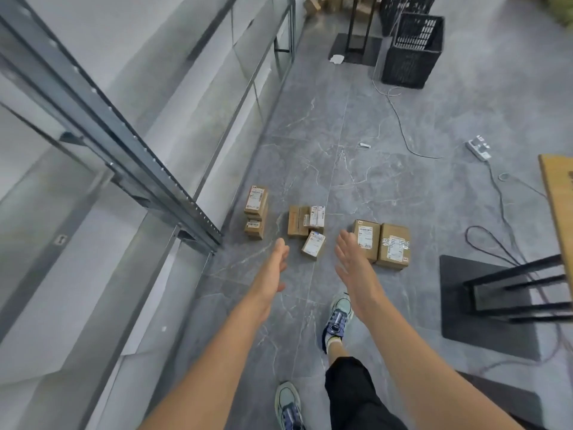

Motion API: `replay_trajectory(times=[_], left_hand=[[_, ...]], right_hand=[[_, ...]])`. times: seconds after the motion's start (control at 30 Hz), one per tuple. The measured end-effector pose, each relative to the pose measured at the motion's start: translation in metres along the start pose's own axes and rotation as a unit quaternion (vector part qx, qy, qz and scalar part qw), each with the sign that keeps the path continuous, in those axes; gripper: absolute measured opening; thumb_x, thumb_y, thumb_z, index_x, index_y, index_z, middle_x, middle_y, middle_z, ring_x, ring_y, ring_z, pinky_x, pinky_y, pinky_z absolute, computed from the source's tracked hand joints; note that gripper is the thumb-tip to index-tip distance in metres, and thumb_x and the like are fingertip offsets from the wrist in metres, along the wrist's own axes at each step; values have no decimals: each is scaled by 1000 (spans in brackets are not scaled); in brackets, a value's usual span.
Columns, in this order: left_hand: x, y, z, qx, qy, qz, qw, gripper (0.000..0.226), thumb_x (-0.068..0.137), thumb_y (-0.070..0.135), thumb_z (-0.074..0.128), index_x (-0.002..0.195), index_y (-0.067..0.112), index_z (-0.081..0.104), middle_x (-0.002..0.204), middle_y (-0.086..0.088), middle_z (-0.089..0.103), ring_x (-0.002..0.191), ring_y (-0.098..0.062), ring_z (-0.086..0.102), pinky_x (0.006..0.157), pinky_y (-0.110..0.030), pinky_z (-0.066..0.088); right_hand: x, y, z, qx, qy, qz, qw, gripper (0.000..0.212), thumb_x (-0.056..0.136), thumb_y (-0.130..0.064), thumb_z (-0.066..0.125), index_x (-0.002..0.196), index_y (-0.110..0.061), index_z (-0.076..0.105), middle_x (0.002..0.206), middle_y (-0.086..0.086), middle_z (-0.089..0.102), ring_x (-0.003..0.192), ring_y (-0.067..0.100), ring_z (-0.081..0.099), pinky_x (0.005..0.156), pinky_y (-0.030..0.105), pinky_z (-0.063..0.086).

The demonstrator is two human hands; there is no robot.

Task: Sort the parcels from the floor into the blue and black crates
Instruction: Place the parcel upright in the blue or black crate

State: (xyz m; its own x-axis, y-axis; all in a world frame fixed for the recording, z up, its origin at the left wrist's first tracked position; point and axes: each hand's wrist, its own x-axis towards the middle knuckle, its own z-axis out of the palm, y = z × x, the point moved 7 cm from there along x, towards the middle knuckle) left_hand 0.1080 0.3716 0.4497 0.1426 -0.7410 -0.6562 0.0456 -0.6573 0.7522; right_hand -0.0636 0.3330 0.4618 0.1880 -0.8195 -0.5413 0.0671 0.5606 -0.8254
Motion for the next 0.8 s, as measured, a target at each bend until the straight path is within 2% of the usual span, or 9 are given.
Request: replay_trajectory(times=[0.13, 0.37, 0.47, 0.6, 0.7, 0.8], left_hand=[[72, 6, 29, 28, -5, -52, 998, 71, 103, 66, 26, 158, 22, 37, 164, 3, 35, 148, -15, 36, 120, -50, 31], [185, 5, 69, 56, 1, -152, 987, 74, 102, 67, 27, 159, 20, 34, 164, 1, 36, 148, -16, 36, 120, -48, 30], [230, -3, 79, 74, -7, -184, 980, 75, 102, 68, 27, 160, 21, 32, 165, 2, 34, 150, -17, 33, 121, -47, 28], [303, -28, 87, 112, -10, -213, 970, 85, 93, 82, 30, 159, 28, 34, 165, 3, 34, 150, -20, 34, 122, -53, 27], [368, -60, 95, 127, -14, -216, 968, 75, 98, 75, 31, 156, 29, 40, 162, 4, 39, 146, -17, 38, 121, -48, 29], [438, -97, 101, 138, -9, -220, 966, 62, 104, 64, 31, 151, 27, 48, 155, 4, 48, 132, -13, 47, 114, -41, 36]], right_hand=[[65, 3, -35, 4, 11, 32, 999, 84, 89, -76, 38, 162, -37, 30, 160, -20, 36, 153, 8, 32, 129, 43, 23], [182, 32, -91, 7, 27, 127, 992, 97, 83, -85, 43, 165, -35, 27, 172, -10, 27, 157, 15, 28, 130, 49, 21], [228, 55, -106, 12, 35, 173, 984, 91, 89, -81, 41, 166, -36, 25, 173, -9, 25, 158, 21, 26, 130, 55, 18], [293, 97, -118, 18, 48, 192, 980, 79, 102, -70, 37, 168, -30, 21, 173, -6, 24, 158, 17, 25, 130, 49, 19], [341, 141, -123, 24, 53, 216, 975, 76, 105, -68, 35, 168, -28, 19, 174, -7, 21, 159, 13, 23, 131, 46, 17], [393, 198, -125, 32, 61, 237, 969, 73, 106, -66, 33, 168, -28, 20, 174, -7, 21, 159, 13, 22, 131, 46, 16]])
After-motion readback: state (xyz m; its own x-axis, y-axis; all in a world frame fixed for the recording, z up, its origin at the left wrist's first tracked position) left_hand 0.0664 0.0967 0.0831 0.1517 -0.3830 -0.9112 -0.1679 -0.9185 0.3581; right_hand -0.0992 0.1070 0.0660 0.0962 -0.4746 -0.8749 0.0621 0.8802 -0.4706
